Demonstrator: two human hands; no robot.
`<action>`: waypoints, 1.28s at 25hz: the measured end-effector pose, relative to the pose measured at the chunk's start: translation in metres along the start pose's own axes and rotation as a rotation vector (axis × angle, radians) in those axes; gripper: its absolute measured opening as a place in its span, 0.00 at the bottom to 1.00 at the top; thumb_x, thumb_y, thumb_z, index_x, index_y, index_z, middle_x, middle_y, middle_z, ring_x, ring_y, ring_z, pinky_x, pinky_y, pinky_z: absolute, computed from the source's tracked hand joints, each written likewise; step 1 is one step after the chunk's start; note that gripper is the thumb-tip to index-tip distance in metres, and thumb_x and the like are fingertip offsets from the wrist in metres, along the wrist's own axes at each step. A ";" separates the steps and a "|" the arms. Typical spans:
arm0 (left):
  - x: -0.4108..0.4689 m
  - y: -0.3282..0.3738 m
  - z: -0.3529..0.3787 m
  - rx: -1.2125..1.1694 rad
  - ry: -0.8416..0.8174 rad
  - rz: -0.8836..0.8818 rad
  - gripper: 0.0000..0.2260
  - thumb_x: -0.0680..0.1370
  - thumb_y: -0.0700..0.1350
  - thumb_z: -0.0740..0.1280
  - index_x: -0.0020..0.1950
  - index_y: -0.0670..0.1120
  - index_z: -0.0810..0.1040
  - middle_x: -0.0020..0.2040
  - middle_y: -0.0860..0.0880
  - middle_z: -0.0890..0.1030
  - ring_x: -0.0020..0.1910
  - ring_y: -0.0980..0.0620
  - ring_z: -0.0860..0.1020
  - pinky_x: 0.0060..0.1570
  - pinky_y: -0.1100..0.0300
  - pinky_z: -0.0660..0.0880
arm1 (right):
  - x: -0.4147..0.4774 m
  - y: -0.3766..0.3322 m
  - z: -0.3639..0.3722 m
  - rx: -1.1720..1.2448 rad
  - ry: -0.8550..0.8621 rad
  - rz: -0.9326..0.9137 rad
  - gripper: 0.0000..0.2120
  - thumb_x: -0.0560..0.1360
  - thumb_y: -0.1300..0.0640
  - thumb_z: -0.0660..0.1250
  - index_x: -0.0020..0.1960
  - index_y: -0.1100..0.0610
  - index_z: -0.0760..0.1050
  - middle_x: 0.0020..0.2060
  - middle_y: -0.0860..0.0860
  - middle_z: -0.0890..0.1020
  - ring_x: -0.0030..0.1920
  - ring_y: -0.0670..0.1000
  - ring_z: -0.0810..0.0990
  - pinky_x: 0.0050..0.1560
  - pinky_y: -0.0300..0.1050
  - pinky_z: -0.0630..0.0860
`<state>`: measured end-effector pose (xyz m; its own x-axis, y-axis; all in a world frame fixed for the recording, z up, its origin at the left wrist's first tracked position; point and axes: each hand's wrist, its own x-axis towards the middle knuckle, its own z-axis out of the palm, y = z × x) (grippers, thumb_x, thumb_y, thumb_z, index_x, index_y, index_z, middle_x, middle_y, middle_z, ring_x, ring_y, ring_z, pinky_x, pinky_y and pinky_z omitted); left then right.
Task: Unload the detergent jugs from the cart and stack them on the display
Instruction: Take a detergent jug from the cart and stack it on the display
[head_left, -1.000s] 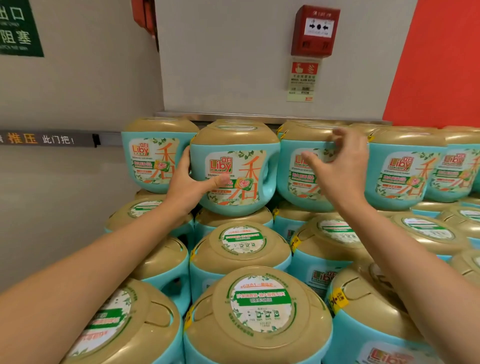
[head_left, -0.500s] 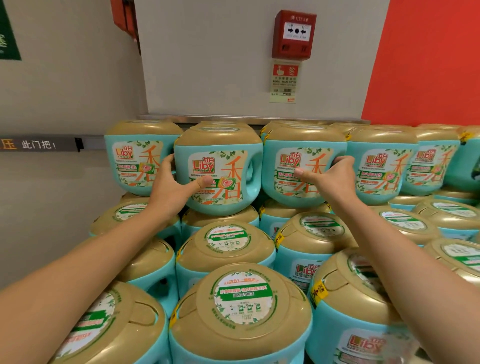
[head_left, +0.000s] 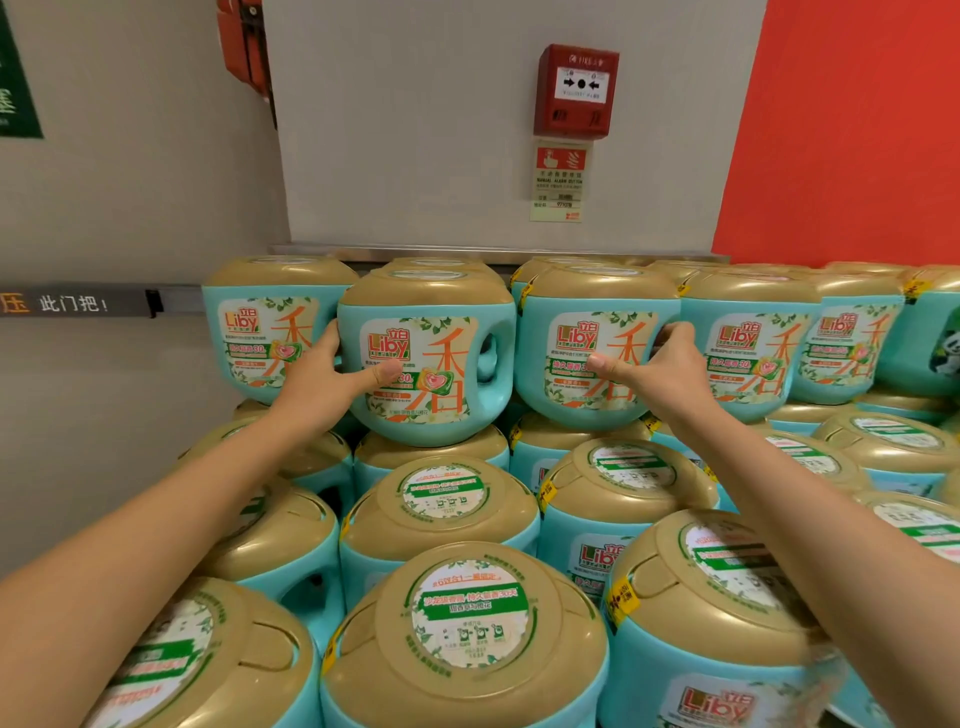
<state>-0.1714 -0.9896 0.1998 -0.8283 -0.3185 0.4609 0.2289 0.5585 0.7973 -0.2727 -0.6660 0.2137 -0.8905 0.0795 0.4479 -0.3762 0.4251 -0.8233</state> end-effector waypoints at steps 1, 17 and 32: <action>-0.001 0.000 0.000 -0.004 -0.007 -0.015 0.39 0.64 0.61 0.71 0.73 0.51 0.65 0.69 0.51 0.75 0.66 0.52 0.71 0.65 0.50 0.69 | -0.001 0.001 0.001 0.001 0.009 -0.002 0.32 0.63 0.48 0.80 0.56 0.55 0.64 0.50 0.48 0.77 0.50 0.50 0.78 0.45 0.44 0.75; -0.011 0.007 0.007 -0.026 0.161 -0.089 0.44 0.61 0.60 0.74 0.72 0.48 0.64 0.68 0.48 0.74 0.61 0.52 0.73 0.56 0.56 0.72 | -0.003 0.001 0.005 -0.067 -0.020 0.011 0.33 0.64 0.42 0.78 0.58 0.54 0.66 0.52 0.48 0.78 0.51 0.51 0.78 0.50 0.50 0.77; -0.232 0.120 0.016 -0.419 -0.169 0.081 0.08 0.78 0.42 0.67 0.46 0.54 0.82 0.40 0.57 0.85 0.38 0.62 0.80 0.36 0.71 0.75 | -0.250 -0.018 -0.159 0.306 0.252 -0.043 0.07 0.74 0.65 0.67 0.42 0.53 0.77 0.32 0.49 0.82 0.30 0.43 0.80 0.31 0.32 0.72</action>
<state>0.0402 -0.8364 0.1822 -0.8632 -0.1379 0.4856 0.4542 0.2074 0.8664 -0.0021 -0.5506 0.1719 -0.7960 0.3023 0.5244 -0.5044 0.1477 -0.8508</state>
